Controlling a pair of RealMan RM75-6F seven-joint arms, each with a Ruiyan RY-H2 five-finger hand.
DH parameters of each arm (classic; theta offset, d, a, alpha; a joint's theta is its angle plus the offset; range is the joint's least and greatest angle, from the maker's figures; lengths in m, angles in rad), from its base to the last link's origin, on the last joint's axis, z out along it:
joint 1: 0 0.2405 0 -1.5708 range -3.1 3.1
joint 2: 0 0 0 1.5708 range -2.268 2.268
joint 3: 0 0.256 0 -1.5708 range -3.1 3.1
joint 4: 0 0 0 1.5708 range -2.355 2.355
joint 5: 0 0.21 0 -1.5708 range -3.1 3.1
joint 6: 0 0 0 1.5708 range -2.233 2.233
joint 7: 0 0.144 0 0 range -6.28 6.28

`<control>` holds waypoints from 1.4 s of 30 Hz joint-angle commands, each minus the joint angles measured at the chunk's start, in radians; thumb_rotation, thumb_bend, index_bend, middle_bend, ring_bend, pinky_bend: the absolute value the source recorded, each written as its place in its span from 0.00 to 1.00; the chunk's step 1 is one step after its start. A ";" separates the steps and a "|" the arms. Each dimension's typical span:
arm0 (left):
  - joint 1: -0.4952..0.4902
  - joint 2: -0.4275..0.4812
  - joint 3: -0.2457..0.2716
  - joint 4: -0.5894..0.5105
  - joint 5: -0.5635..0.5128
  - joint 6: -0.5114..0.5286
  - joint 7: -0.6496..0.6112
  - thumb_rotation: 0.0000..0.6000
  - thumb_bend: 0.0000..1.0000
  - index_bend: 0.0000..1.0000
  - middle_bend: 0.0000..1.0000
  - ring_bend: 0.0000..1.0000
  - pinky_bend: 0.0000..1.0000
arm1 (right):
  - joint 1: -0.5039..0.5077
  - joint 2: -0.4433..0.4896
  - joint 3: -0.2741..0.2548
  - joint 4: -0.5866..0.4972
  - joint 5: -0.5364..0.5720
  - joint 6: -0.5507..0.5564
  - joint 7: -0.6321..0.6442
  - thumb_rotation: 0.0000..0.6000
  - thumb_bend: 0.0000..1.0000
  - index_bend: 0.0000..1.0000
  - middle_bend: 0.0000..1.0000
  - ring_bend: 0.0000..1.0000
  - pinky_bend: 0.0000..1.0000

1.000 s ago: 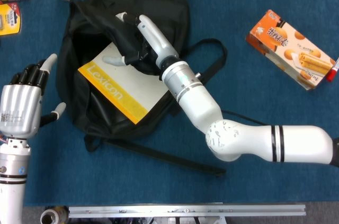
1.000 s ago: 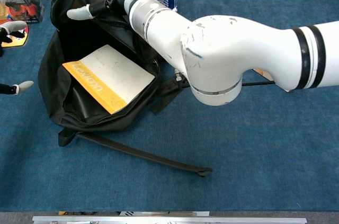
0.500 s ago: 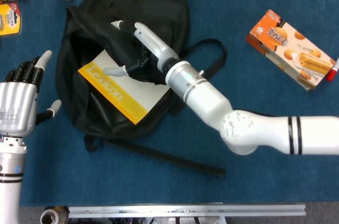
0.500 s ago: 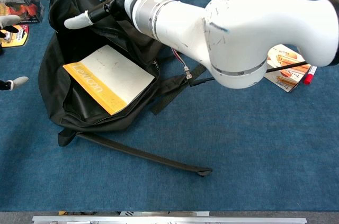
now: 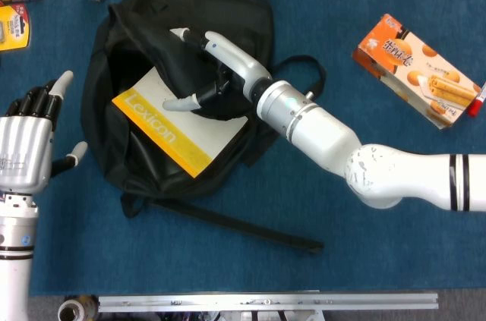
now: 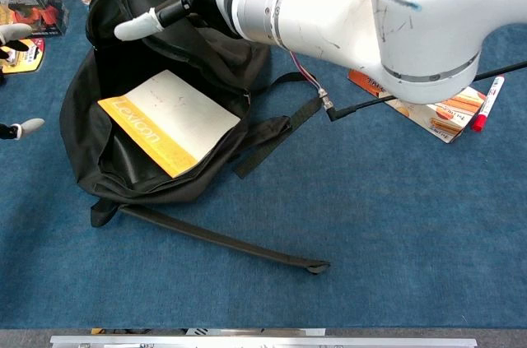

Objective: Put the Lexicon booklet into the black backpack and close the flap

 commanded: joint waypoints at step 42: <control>0.015 0.025 -0.022 0.028 -0.055 -0.009 -0.018 1.00 0.15 0.09 0.23 0.24 0.34 | 0.009 0.144 -0.248 -0.127 -0.326 0.033 0.033 0.86 0.00 0.00 0.00 0.00 0.00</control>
